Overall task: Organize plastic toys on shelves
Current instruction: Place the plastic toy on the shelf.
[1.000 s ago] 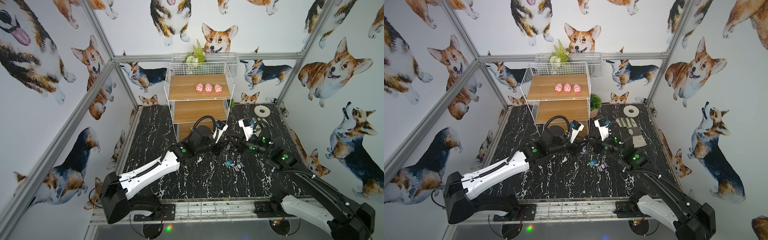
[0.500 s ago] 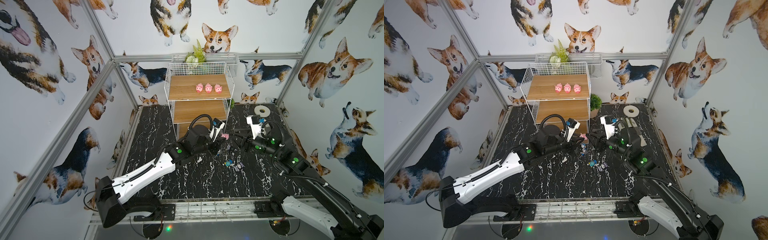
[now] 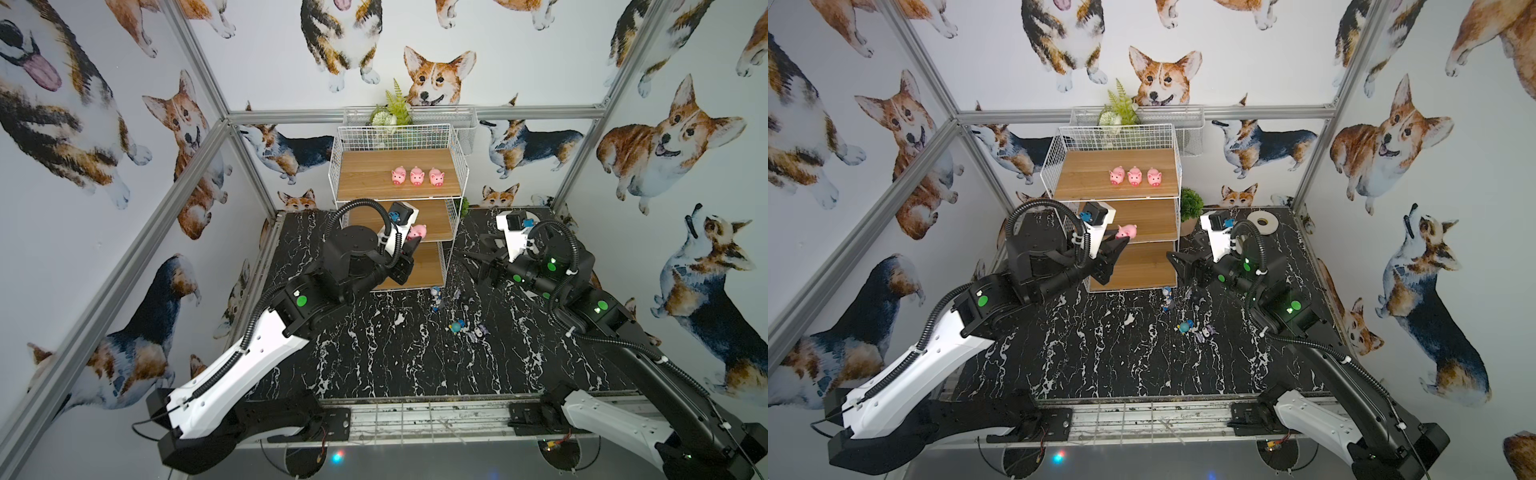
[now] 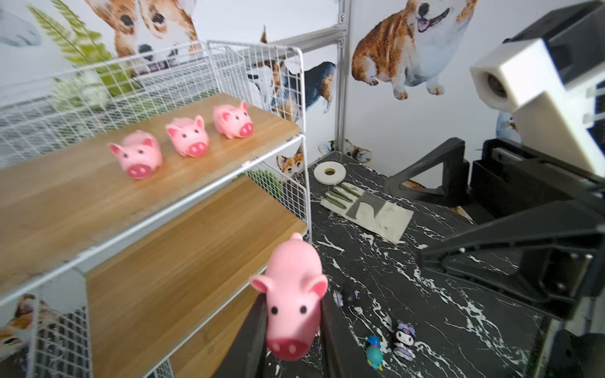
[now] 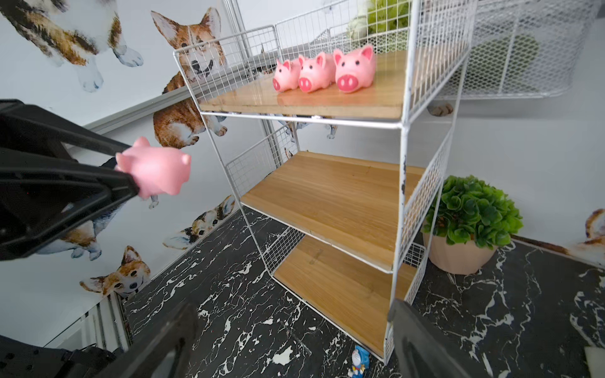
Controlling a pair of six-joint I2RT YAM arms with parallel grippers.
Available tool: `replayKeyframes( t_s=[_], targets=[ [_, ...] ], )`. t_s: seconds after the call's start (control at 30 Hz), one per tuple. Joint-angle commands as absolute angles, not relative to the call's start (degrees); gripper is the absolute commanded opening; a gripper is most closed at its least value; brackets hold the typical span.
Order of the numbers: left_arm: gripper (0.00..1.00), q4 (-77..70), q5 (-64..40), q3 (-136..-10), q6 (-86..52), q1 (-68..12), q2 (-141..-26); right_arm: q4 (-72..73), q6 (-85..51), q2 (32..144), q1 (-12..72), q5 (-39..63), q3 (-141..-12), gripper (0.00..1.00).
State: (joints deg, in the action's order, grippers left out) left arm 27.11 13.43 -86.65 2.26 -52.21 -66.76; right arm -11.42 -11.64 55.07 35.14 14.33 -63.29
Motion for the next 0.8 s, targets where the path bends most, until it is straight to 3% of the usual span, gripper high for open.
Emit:
replayKeyframes(
  t_s=[0.0,0.33,0.77],
  targets=[
    [0.28,30.32,18.62,-91.61,6.8,-50.49,-68.2,-10.84,-7.37,57.51,35.09,16.83,-66.42,0.97],
    [0.28,29.68,15.48,-102.88,4.45,-36.04,-76.09,-11.88,-2.04,61.43,35.14,20.65,-71.35,1.0],
    [0.27,27.77,14.59,-108.34,5.97,-31.14,-85.7,-10.99,0.26,61.41,35.15,20.87,-69.35,1.0]
  ],
)
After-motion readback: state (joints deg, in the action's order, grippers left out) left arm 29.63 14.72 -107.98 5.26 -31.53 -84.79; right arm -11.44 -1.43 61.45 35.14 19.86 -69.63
